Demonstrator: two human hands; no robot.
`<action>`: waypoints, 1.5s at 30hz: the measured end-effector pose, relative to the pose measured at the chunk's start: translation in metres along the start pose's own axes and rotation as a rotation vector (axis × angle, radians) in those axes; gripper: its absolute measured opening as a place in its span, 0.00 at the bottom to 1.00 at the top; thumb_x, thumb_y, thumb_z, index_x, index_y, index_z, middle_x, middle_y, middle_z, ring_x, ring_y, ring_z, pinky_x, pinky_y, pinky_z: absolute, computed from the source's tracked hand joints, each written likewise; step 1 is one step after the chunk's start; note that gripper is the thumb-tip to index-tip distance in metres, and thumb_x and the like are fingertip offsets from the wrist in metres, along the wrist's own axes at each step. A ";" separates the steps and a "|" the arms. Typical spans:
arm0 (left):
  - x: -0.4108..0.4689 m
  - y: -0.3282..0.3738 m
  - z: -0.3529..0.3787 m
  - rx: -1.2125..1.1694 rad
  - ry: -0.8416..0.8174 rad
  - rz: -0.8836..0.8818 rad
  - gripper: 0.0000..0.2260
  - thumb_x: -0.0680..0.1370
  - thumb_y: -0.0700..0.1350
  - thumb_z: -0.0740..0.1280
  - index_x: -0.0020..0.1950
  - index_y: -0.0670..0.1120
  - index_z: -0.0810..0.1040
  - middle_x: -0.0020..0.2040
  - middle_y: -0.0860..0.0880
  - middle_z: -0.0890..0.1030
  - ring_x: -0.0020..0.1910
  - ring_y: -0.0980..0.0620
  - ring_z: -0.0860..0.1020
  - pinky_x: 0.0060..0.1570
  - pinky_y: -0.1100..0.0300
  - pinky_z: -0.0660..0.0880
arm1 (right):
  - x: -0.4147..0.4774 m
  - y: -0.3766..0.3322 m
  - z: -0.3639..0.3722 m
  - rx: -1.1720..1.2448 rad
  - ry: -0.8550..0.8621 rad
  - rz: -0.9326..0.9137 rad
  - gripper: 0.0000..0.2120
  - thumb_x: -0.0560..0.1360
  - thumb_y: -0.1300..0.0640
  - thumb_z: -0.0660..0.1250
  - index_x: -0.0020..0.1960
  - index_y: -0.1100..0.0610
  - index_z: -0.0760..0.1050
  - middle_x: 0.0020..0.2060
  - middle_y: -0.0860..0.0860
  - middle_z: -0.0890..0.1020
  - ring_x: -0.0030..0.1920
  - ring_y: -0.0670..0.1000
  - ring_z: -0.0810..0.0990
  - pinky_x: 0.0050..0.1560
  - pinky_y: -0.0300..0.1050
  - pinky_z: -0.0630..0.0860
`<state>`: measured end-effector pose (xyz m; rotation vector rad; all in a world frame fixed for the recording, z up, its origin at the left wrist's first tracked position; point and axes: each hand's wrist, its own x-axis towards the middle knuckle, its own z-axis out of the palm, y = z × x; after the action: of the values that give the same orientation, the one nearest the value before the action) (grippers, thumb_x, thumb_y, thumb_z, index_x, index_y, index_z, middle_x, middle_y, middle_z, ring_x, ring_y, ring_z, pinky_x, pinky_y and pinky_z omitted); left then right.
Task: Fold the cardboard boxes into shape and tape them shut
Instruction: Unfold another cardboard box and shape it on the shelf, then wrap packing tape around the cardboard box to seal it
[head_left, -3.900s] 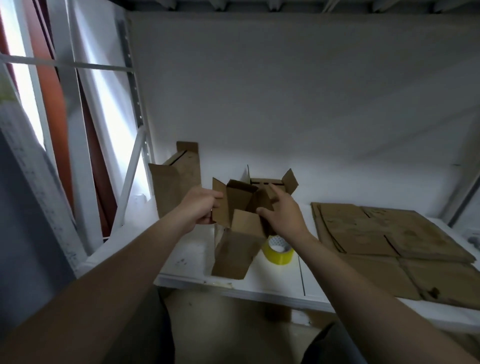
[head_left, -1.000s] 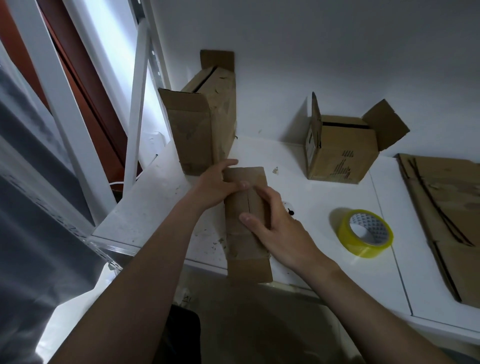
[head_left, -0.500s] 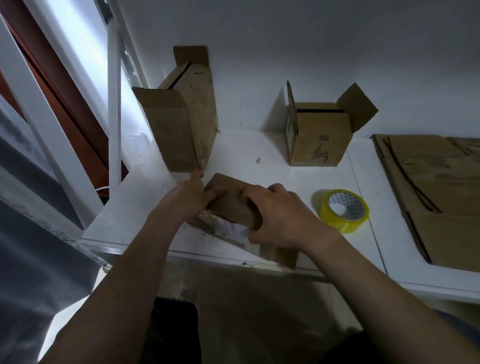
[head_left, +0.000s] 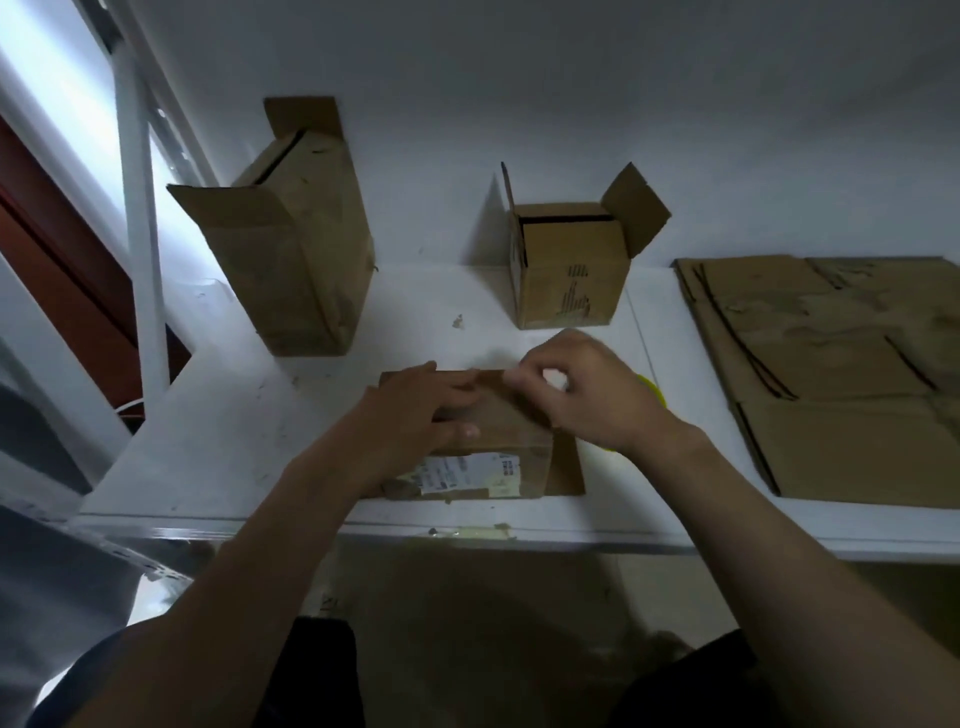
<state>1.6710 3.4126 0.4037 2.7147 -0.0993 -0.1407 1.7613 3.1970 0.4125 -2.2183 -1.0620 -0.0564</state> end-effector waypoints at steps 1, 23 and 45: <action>0.000 0.000 0.000 -0.013 0.018 -0.014 0.20 0.82 0.52 0.65 0.75 0.55 0.72 0.78 0.59 0.65 0.80 0.48 0.58 0.77 0.41 0.56 | -0.001 0.005 -0.003 0.000 0.083 0.091 0.15 0.80 0.42 0.63 0.40 0.47 0.81 0.38 0.41 0.82 0.45 0.45 0.78 0.48 0.48 0.76; 0.009 0.044 0.027 -0.012 0.168 0.008 0.20 0.81 0.58 0.65 0.74 0.62 0.72 0.75 0.67 0.66 0.78 0.55 0.60 0.73 0.36 0.60 | -0.024 0.009 -0.045 0.412 0.402 0.321 0.11 0.72 0.50 0.77 0.39 0.57 0.81 0.34 0.56 0.82 0.40 0.57 0.85 0.41 0.57 0.84; 0.010 0.056 0.036 -0.675 0.615 0.092 0.26 0.79 0.50 0.68 0.76 0.63 0.64 0.60 0.57 0.81 0.59 0.59 0.80 0.56 0.62 0.79 | -0.024 -0.010 -0.022 0.395 0.199 0.257 0.10 0.76 0.56 0.71 0.37 0.56 0.76 0.30 0.51 0.79 0.34 0.49 0.78 0.40 0.46 0.75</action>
<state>1.6744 3.3468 0.3934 1.9676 0.0079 0.5806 1.7436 3.1717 0.4276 -1.9232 -0.6127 0.0416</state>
